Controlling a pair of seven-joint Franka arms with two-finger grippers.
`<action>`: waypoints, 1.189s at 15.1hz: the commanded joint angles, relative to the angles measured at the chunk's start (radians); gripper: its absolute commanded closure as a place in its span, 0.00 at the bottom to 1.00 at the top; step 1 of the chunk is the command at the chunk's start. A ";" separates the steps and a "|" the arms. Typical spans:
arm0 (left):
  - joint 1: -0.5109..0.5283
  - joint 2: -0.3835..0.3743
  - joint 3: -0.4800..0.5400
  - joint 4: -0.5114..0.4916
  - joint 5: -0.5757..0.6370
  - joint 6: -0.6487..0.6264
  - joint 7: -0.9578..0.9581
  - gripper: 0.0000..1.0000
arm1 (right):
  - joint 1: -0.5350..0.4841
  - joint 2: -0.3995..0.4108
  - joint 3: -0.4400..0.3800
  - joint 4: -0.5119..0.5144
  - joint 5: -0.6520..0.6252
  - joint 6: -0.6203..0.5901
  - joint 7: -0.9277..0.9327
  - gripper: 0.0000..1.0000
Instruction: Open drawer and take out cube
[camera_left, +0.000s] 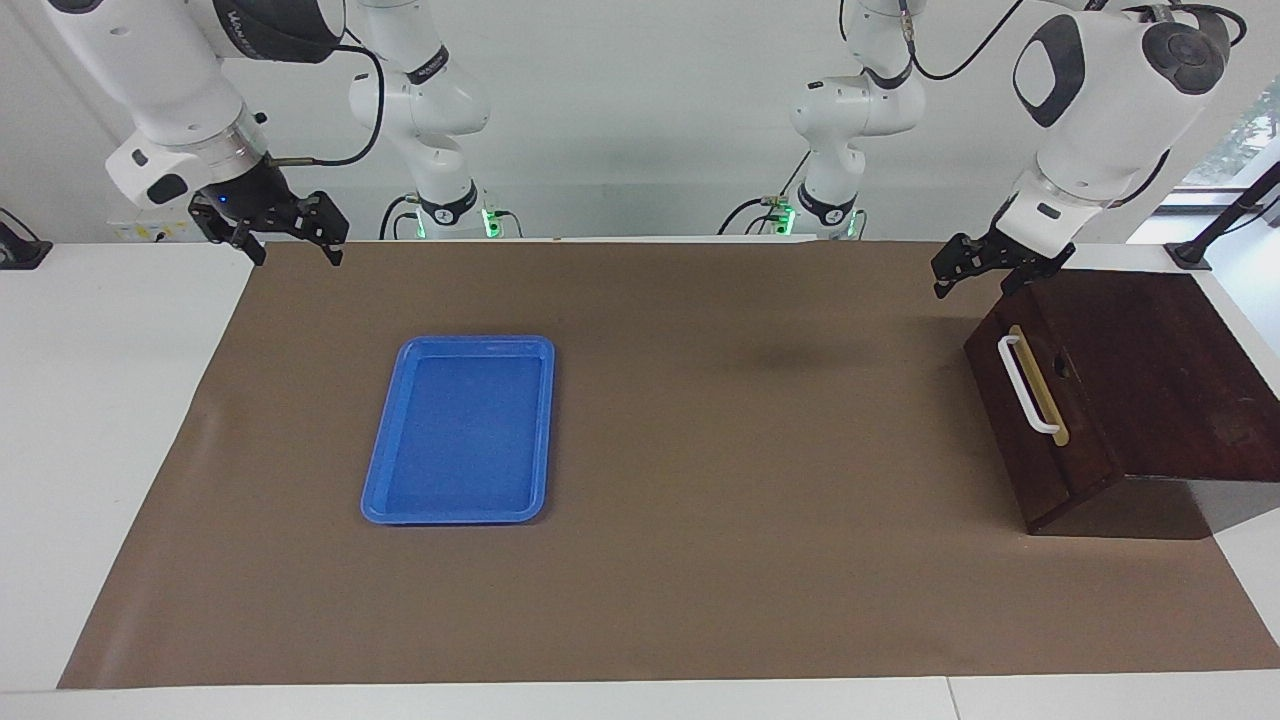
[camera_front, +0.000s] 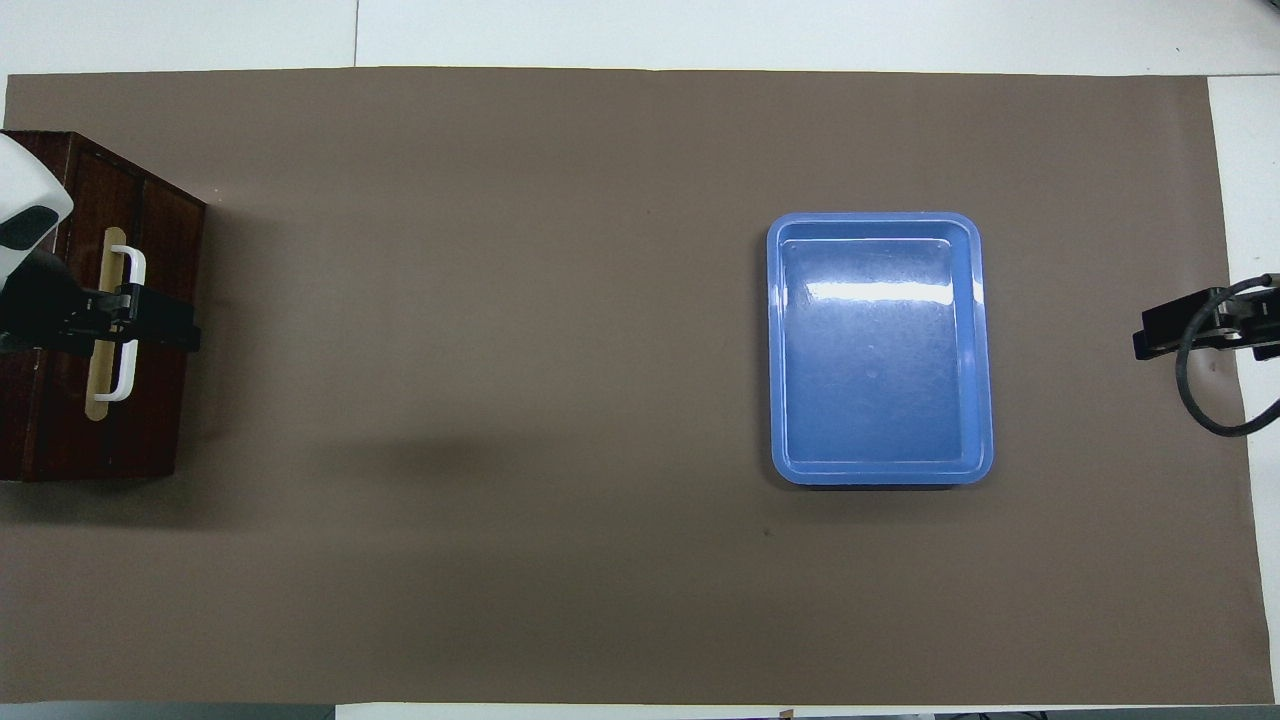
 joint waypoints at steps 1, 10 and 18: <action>-0.009 -0.010 0.010 0.008 -0.005 -0.014 -0.002 0.00 | -0.006 -0.018 0.006 -0.017 -0.011 -0.008 -0.023 0.00; -0.017 -0.080 -0.020 -0.167 0.194 0.182 -0.020 0.00 | -0.006 -0.018 0.006 -0.017 -0.011 -0.008 -0.023 0.00; -0.022 0.019 -0.035 -0.242 0.458 0.398 -0.146 0.00 | -0.006 -0.018 0.006 -0.017 -0.011 -0.008 -0.023 0.00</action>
